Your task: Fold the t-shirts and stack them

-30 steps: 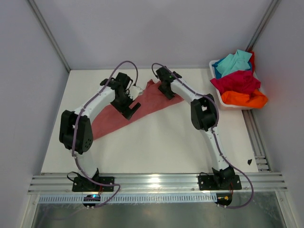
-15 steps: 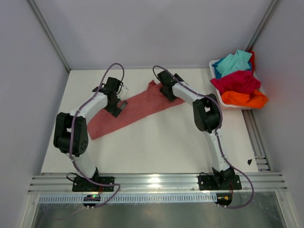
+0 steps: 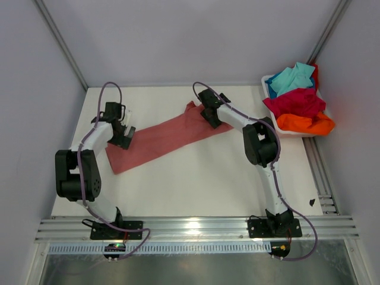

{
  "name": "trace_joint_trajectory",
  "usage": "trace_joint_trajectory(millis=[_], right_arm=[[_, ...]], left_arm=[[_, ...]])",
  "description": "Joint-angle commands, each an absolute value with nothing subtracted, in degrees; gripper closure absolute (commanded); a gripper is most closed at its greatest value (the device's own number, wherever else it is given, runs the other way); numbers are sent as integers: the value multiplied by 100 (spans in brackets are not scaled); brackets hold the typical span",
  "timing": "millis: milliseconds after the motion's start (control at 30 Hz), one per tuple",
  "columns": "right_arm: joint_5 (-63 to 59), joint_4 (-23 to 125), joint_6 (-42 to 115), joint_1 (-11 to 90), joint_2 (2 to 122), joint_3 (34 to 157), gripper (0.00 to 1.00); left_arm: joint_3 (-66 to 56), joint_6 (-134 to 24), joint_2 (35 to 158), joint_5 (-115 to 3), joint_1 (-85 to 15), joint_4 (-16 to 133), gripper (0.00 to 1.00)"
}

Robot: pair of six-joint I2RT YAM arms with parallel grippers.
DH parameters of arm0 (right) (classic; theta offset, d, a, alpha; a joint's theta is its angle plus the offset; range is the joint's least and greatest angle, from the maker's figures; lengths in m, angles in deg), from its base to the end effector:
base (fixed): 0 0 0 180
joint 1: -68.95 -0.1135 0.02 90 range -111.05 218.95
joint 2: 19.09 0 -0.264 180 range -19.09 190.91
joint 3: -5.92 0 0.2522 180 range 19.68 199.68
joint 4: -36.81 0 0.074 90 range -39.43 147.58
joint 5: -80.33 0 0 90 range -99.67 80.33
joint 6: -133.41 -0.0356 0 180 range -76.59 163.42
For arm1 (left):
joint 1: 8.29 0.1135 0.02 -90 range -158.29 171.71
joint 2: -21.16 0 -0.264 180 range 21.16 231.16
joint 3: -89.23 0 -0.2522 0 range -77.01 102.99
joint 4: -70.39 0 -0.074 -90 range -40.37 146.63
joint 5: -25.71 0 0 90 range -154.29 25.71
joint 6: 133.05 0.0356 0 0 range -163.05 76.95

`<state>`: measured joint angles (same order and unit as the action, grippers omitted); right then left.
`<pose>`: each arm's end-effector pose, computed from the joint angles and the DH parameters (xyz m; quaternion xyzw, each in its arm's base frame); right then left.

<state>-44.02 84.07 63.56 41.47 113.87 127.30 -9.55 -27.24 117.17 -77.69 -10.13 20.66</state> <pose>0.4533 0.2131 0.1676 -0.2990 0.8740 -0.2675 0.2743 0.3383 -0.0026 0.2136 0.1232 0.9612 0.1396 0.2036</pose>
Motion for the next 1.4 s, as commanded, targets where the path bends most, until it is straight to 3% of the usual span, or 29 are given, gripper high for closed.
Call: trace_joint_trajectory(millis=[0, 600, 1200, 1367], right_arm=[[-4193, 8503, 6170, 4135, 11037, 12621, 2], [-4263, 8705, 6240, 4144, 11160, 12910, 2], [-4316, 9197, 6266, 4144, 12223, 14308, 2], [-4272, 9267, 6258, 4144, 12408, 14607, 2]], left_arm=[[-1388, -2601, 11354, -7790, -873, 2560, 1], [-2243, -1827, 11854, -8169, -539, 3492, 1], [-2524, -1159, 10405, -6508, -618, 1313, 1], [-2524, -1001, 10211, -6296, -1169, 1005, 1]])
